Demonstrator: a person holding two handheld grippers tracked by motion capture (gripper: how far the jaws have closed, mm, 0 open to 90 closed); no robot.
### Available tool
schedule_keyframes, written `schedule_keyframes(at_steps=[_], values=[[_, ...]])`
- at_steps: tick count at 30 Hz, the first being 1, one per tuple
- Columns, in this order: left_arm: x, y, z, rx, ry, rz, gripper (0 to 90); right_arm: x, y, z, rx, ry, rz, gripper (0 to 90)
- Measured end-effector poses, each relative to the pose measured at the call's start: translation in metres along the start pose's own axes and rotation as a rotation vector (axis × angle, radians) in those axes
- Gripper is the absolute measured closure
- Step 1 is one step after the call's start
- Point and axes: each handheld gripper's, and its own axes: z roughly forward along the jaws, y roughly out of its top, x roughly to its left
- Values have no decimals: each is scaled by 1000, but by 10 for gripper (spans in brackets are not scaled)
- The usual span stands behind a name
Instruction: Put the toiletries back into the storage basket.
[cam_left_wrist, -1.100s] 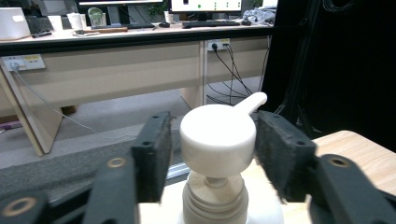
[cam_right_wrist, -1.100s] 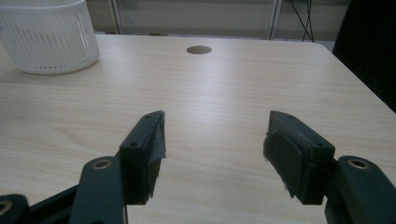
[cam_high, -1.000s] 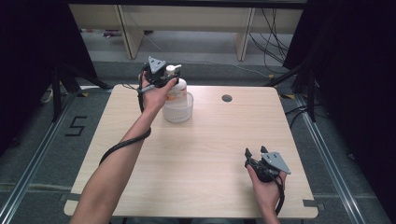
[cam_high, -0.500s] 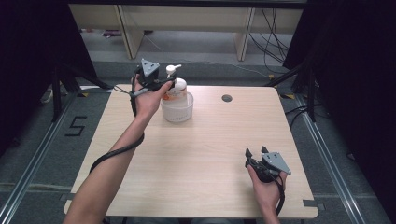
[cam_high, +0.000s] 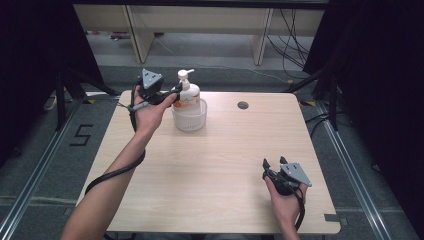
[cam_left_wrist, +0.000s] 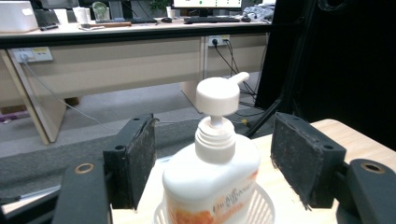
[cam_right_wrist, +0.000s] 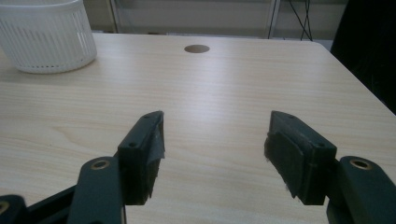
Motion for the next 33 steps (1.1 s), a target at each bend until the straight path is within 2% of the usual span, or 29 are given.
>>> schedule_keyframes(at_steps=[4, 6, 8, 12, 16, 18, 19, 20, 21, 22, 23, 24, 25, 27, 28, 30, 31, 32, 33], values=[[2, -3, -9, -2, -2, 2, 304, 0, 0, 0, -6, -1, -13, 376], [3, -6, -13, 2, 0, 6, 305, 1, 0, 1, -9, 11, 4, 376], [4, -9, -17, 8, 0, 11, 305, 0, 0, 1, -2, -2, -11, 376], [7, -15, -25, 11, -3, 12, 306, 1, -1, 1, -10, 4, 4, 376], [9, -21, -33, 20, 1, 17, 310, 0, -1, 1, -8, 4, -20, 376], [9, -23, -36, 19, 0, 18, 311, 3, -1, 0, 7, 6, 27, 375], [9, -25, -37, 19, -1, 22, 311, 4, -1, 1, 0, 2, 26, 375], [9, -26, -39, 20, -3, 22, 312, 2, -1, 1, -1, 1, -1, 375], [9, -27, -40, 21, -6, 24, 311, 1, 0, 1, 1, 3, -7, 375], [9, -29, -41, 19, -6, 20, 311, 3, -1, 1, -2, 3, 12, 375], [9, -30, -42, 21, -8, 22, 310, 0, 0, 2, -10, 1, -26, 375], [9, -32, -43, 19, -8, 18, 311, 4, -1, 1, 4, 1, 24, 375], [9, -34, -45, 18, -9, 14, 311, 3, -1, 1, 3, 5, 21, 375], [10, -36, -47, 16, -7, 15, 311, 0, 0, 1, -4, 0, -16, 375], [10, -38, -48, 15, -9, 14, 311, 3, -1, 1, -6, -1, 16, 375], [11, -40, -51, 16, -8, 15, 311, 3, -1, 1, -2, 2, 12, 375], [11, -42, -53, 15, -8, 15, 311, 1, 0, 1, 0, 0, -16, 375], [11, -42, -54, 16, -8, 15, 311, 4, -1, 1, 2, 0, 25, 375], [12, -43, -55, 15, -9, 18, 311, 4, -1, 1, 2, 0, 25, 375]])
